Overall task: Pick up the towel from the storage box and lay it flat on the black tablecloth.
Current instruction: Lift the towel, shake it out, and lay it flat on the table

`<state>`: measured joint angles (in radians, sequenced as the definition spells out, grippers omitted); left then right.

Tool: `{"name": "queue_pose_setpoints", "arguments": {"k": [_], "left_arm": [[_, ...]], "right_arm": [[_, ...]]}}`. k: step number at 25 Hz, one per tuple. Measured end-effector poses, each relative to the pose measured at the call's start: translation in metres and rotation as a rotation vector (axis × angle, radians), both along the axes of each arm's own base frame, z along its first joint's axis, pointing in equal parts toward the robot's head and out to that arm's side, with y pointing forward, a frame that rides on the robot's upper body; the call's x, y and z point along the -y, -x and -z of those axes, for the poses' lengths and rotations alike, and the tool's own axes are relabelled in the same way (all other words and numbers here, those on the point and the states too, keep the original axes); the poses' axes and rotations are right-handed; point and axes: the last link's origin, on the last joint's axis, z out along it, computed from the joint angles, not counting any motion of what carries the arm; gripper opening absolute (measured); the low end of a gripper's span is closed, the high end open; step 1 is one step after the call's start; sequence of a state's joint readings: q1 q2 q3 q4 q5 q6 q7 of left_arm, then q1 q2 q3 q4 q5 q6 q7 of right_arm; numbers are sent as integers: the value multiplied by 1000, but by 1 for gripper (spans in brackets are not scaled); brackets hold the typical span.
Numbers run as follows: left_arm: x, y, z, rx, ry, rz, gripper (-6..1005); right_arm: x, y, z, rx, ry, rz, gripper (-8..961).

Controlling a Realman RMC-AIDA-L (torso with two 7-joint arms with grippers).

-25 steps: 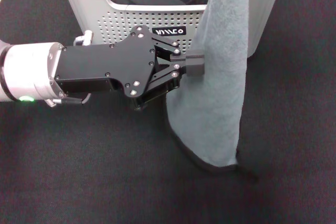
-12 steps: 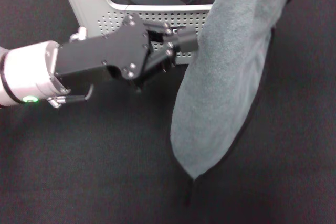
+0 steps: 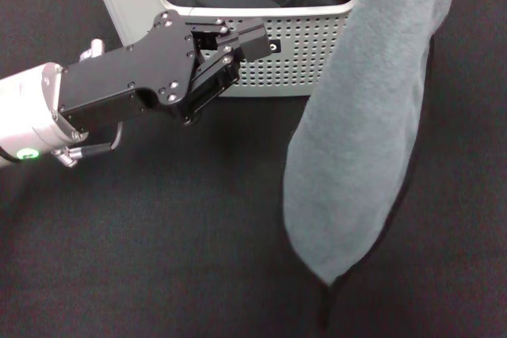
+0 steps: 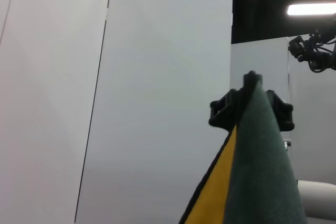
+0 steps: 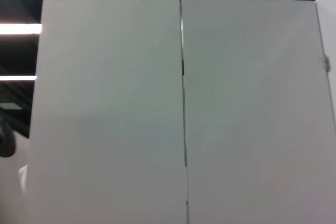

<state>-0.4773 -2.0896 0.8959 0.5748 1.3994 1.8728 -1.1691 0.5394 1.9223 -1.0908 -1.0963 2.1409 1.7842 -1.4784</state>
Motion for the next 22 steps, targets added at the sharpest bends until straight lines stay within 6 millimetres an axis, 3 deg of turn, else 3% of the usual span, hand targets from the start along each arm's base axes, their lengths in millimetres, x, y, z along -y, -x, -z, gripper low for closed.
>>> {"name": "queue_pose_setpoints", "arguments": {"k": [7,18,22], "left_arm": [[1,0,5,13,21,-12,62],[-15,-25,16,-63,128,54,63],[-7,-37,33,-120,220,144,159]], "right_arm": [[16,6,4,96,-4,-113,9],[32,29,12,122,5,-247,9],[26,27,12,107,8,-222,9]]}}
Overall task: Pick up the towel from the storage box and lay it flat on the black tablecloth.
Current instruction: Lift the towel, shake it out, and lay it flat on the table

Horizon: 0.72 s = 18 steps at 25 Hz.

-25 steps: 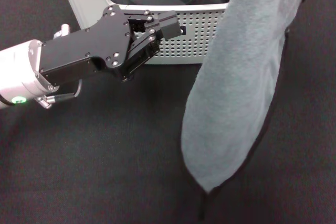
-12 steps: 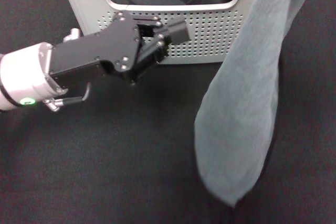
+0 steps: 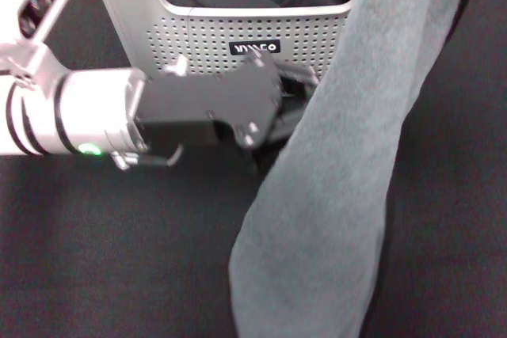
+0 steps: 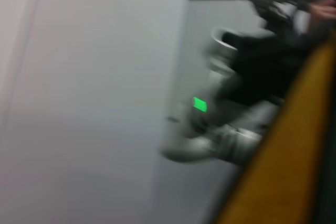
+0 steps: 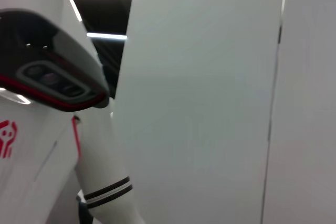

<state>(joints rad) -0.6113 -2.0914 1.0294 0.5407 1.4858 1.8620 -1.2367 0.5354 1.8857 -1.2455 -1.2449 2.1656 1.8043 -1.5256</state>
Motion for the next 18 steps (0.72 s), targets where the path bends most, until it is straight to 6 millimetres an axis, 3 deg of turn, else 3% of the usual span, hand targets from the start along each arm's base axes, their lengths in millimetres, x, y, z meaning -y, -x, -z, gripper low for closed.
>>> {"name": "queue_pose_setpoints", "arguments": {"k": [8,18], "left_arm": [[27,-11,12,15,121,169,160],[34,-2,3,80,98,134,160]], "right_arm": [[-14,-18,-7,-31,-33,84,9],[-18,-46,-22,-86,-113,194,9]]}}
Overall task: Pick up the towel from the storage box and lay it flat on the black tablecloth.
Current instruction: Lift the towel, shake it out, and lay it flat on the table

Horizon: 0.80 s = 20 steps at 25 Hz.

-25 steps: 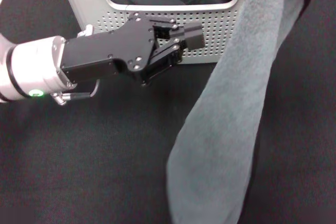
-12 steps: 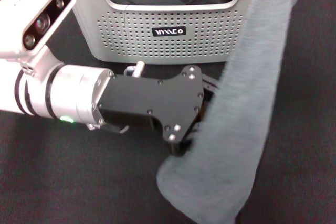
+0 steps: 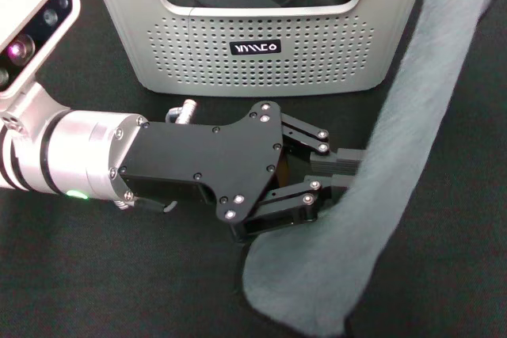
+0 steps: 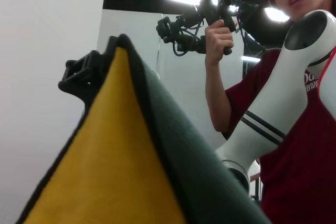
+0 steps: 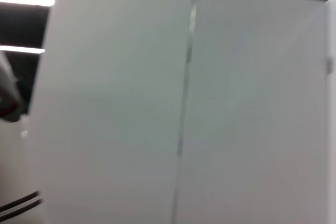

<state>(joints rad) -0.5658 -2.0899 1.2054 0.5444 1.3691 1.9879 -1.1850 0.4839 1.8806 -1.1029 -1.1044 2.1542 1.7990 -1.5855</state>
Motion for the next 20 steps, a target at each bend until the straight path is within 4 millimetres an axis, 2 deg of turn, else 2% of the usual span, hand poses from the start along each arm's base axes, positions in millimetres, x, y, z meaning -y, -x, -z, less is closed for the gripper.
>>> {"name": "queue_pose_setpoints", "arguments": {"k": [6,12,16,20], "left_arm": [[-2,-4,0,18,7,-15,161],[-16,-5,0,48,-46,-108,160],[-32,5,-1,38,-145,-249,159],[-47,20,-9,44,-241,-383,159]], "right_arm": [[-4,-11,-1,-28,-41,46,10],[-2,-7,5,-2,-45,9,10],[2,-1,0,12,-47,-23,10],[8,4,-5,-11,-40,-48,10]]}}
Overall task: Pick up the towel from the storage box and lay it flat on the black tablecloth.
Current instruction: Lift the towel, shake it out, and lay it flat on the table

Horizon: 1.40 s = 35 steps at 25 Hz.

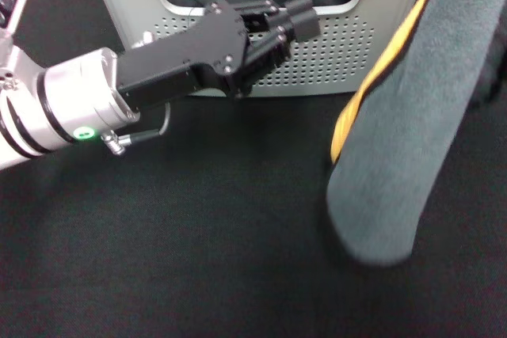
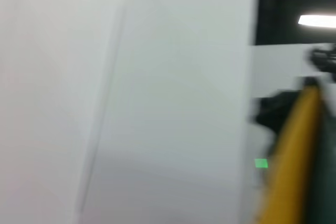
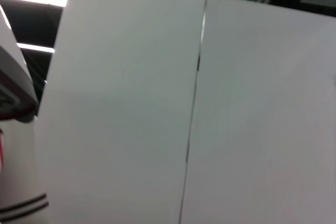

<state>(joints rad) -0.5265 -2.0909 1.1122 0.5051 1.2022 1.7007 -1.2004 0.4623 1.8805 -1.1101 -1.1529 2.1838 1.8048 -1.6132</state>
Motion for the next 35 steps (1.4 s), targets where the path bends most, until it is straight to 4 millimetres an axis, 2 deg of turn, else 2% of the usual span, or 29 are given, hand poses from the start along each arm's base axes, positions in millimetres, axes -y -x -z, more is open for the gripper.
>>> {"name": "queue_pose_setpoints", "arguments": {"k": [3,6,10,13,18,24,35], "left_arm": [[-2,1,3,-35,21,3,160],[2,-7,17,-105,90,74,160],[17,-22,41,-188,231,218,160],[30,-32,50,-194,304,308,161],[38,-40,37,-80,319,359,161],[35,-32,17,32,254,284,172],[39,-29,23,44,287,250,193]], "right_arm": [[3,3,-2,-27,0,-13,10],[1,9,0,-45,7,-30,10],[-3,20,5,-64,16,-53,10],[-6,21,6,-69,19,-50,10],[-8,9,5,-77,17,-8,10],[-4,-10,3,-72,-8,42,10],[-1,-20,2,-80,-36,65,10]]}}
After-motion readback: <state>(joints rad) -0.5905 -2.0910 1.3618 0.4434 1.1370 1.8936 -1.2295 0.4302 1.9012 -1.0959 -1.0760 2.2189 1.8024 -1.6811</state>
